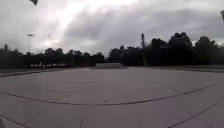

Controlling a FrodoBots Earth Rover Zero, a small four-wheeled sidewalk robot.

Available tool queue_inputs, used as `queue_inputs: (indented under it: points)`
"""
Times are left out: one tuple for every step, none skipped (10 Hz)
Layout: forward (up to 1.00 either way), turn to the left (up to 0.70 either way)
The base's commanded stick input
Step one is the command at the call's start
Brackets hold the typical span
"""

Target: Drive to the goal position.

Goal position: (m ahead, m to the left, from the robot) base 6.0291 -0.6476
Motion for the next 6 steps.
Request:
queue_inputs:
  points:
    - [0.0, 0.0]
    - [0.0, 0.0]
    - [0.04, 0.0]
    - [0.01, 0.0]
    - [-0.07, 0.0]
    - [-0.18, 0.0]
